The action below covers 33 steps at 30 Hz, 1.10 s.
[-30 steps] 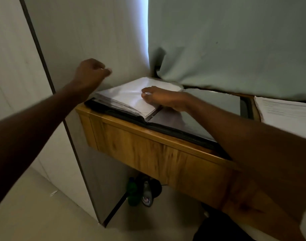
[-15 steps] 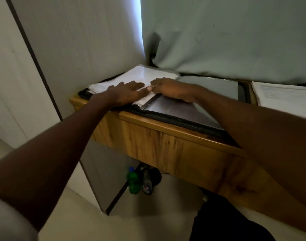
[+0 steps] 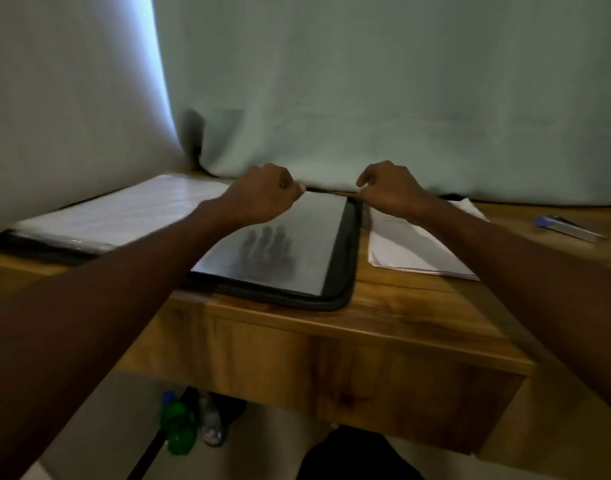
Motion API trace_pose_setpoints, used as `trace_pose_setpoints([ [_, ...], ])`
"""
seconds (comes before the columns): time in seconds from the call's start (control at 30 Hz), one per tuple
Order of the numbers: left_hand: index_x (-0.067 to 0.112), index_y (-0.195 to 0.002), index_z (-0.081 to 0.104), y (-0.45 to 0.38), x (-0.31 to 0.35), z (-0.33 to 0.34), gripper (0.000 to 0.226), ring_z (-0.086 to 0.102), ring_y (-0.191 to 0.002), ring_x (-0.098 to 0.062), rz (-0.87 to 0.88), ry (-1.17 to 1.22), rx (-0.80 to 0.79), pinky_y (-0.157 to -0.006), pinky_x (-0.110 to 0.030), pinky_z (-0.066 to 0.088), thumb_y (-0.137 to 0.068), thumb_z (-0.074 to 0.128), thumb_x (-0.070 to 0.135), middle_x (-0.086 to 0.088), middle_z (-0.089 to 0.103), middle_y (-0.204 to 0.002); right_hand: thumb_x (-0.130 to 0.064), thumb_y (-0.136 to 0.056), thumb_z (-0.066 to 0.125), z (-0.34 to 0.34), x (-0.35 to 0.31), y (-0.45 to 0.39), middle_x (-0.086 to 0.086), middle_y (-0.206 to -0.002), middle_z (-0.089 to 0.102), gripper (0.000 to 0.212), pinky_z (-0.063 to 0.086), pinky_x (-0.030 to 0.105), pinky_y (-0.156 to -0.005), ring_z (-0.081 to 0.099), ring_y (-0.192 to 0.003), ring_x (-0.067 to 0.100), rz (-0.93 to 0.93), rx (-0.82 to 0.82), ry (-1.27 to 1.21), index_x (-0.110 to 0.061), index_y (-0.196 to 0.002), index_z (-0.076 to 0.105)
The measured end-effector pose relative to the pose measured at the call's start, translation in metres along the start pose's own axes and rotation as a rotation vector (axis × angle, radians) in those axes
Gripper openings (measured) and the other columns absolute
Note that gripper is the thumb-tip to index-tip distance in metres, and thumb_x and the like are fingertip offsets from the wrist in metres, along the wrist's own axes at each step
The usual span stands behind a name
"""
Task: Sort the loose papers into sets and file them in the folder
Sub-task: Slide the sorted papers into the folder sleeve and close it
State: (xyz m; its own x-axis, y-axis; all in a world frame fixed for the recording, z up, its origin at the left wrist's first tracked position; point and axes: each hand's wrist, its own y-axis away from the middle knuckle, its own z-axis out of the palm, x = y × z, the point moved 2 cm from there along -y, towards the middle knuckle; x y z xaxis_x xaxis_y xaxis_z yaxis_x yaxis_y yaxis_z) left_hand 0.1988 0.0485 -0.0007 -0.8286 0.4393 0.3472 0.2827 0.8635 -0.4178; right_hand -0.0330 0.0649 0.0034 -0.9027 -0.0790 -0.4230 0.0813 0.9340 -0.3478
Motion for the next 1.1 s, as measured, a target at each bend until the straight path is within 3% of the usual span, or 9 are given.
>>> trace_pose_setpoints([
  [0.1, 0.002, -0.098, 0.074, -0.026, 0.056, 0.042, 0.046, 0.068, -0.089, -0.025, -0.023, 0.193, -0.049, -0.079, -0.037, 0.057, -0.097, 0.061, 0.046, -0.012, 0.074, -0.095, -0.031, -0.071, 0.057, -0.023, 0.061, 0.004, 0.007, -0.126, 0.066, 0.048, 0.050, 0.046, -0.101, 0.059, -0.117, 0.032, 0.120, 0.009, 0.217, -0.021, -0.117, 0.069],
  [0.2, 0.001, -0.108, 0.067, -0.056, 0.104, 0.080, 0.043, 0.066, -0.095, -0.026, -0.126, 0.339, -0.162, -0.071, -0.033, 0.054, -0.090, 0.068, 0.041, -0.010, 0.071, -0.107, -0.026, -0.084, 0.059, -0.039, 0.118, 0.009, 0.011, -0.125, 0.059, 0.039, 0.048, 0.045, -0.097, 0.053, -0.119, 0.038, 0.183, 0.027, 0.364, -0.019, -0.122, 0.063],
  [0.37, 0.010, -0.136, 0.055, -0.089, 0.147, 0.124, 0.059, 0.056, -0.125, -0.036, -0.170, -0.011, -0.189, -0.091, -0.033, 0.047, -0.094, 0.058, 0.051, -0.017, 0.055, -0.141, -0.038, -0.095, 0.052, -0.047, 0.185, 0.013, 0.021, -0.126, 0.061, 0.040, 0.047, 0.040, -0.096, 0.057, -0.116, 0.041, 0.345, 0.142, 0.288, -0.008, -0.119, 0.063],
  [0.57, 0.012, -0.128, 0.059, -0.096, 0.143, 0.161, 0.059, 0.054, -0.125, -0.038, -0.226, -0.031, -0.035, -0.102, -0.043, 0.048, -0.084, 0.063, 0.050, -0.017, 0.055, -0.135, -0.031, -0.091, 0.063, -0.057, 0.188, 0.002, 0.017, -0.131, 0.061, 0.038, 0.047, 0.033, -0.087, 0.059, -0.118, 0.036, 0.404, 0.089, 0.155, -0.008, -0.122, 0.059],
  [0.77, -0.001, -0.115, 0.066, -0.104, 0.132, 0.131, 0.032, 0.071, -0.097, -0.032, -0.206, 0.838, -0.044, -0.078, -0.034, 0.059, -0.088, 0.073, 0.016, -0.020, 0.072, -0.116, -0.011, -0.091, 0.071, -0.085, 0.178, -0.001, 0.016, -0.109, 0.062, 0.025, 0.046, 0.032, -0.078, 0.058, -0.100, 0.031, 0.504, 0.124, -0.380, -0.003, -0.107, 0.054],
  [0.83, 0.000, -0.128, 0.063, -0.106, 0.137, 0.108, 0.031, 0.070, -0.111, -0.033, -0.077, 1.510, -0.138, -0.090, -0.041, 0.060, -0.098, 0.064, 0.008, -0.020, 0.067, -0.130, -0.011, -0.092, 0.073, -0.088, 0.177, 0.010, 0.019, -0.111, 0.071, 0.032, 0.055, 0.037, -0.090, 0.066, -0.109, 0.036, 0.424, -0.056, -0.839, 0.004, -0.119, 0.062],
  [0.9, 0.003, -0.137, 0.060, -0.103, 0.133, 0.093, 0.038, 0.067, -0.119, -0.029, -0.032, 1.852, -0.231, -0.099, -0.041, 0.057, -0.100, 0.060, 0.011, -0.015, 0.068, -0.132, -0.010, -0.091, 0.073, -0.091, 0.177, 0.011, 0.017, -0.118, 0.073, 0.038, 0.058, 0.044, -0.095, 0.068, -0.114, 0.036, 0.291, -0.026, -1.143, 0.001, -0.127, 0.066],
  [1.03, 0.002, -0.132, 0.064, -0.095, 0.139, 0.097, 0.036, 0.069, -0.116, -0.027, -0.017, 1.477, -0.320, -0.100, -0.038, 0.056, -0.097, 0.064, 0.014, -0.012, 0.072, -0.125, -0.012, -0.091, 0.075, -0.111, 0.161, 0.007, 0.002, -0.105, 0.077, 0.027, 0.061, 0.026, -0.079, 0.075, -0.095, 0.015, 0.110, 0.439, -1.087, -0.010, -0.117, 0.072],
  [1.1, 0.002, -0.122, 0.069, -0.098, 0.144, 0.103, 0.030, 0.069, -0.115, -0.032, -0.001, 1.397, -0.196, -0.099, -0.043, 0.057, -0.093, 0.070, 0.008, -0.012, 0.075, -0.118, -0.016, -0.091, 0.075, -0.121, 0.157, 0.010, -0.008, -0.101, 0.076, 0.020, 0.059, 0.020, -0.075, 0.074, -0.089, 0.007, 0.056, 0.499, -1.034, -0.021, -0.111, 0.071],
])
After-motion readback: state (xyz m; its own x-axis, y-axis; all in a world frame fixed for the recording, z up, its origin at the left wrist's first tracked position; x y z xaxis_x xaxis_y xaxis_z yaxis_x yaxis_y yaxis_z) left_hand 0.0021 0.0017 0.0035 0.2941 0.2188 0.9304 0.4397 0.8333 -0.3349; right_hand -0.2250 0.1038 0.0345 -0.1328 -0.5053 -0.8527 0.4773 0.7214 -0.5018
